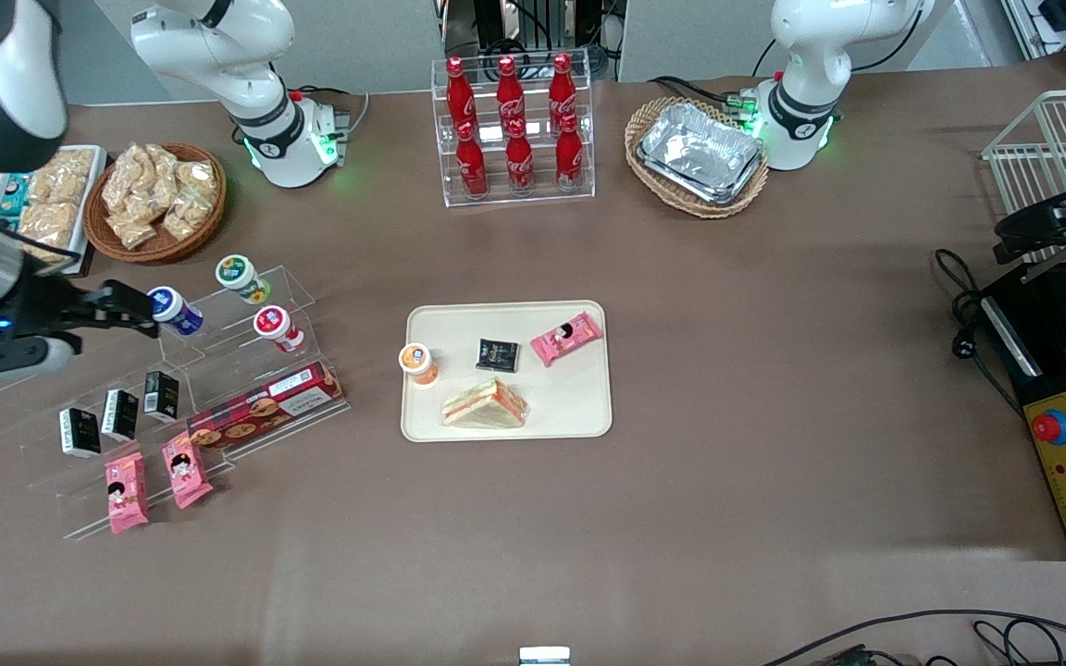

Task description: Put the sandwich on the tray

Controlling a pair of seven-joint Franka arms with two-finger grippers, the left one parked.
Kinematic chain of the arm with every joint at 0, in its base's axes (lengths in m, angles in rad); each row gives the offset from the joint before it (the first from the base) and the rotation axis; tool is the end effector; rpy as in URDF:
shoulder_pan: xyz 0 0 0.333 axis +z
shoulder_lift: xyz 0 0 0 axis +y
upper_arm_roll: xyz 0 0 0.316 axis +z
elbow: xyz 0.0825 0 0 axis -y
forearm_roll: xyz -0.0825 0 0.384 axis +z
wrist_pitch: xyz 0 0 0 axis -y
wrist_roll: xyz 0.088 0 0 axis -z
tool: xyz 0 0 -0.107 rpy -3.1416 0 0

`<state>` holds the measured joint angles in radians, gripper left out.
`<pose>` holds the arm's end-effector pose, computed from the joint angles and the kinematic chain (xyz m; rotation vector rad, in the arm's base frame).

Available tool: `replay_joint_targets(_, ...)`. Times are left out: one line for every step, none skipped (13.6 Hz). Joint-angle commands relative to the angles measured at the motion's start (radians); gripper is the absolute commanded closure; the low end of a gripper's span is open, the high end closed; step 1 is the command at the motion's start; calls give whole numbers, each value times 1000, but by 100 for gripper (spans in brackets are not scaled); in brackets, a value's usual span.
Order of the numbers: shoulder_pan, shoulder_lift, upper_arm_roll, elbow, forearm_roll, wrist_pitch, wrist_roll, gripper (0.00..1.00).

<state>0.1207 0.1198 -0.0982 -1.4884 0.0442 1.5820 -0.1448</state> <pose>0.5912 0.0215 0.5961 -3.0966 -0.2588 0.0367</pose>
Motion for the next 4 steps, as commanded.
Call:
replay_joint_targets(-111, -19, 75, -12, -21, 15, -55, 0)
replay_joint_targets(-125, -20, 77, -12, -21, 9, -58, 0)
replay_joint_targets(-133, -29, 75, -13, -21, 3, -55, 0)
replay_joint_targets(-135, -34, 74, -15, -23, 1, -55, 0)
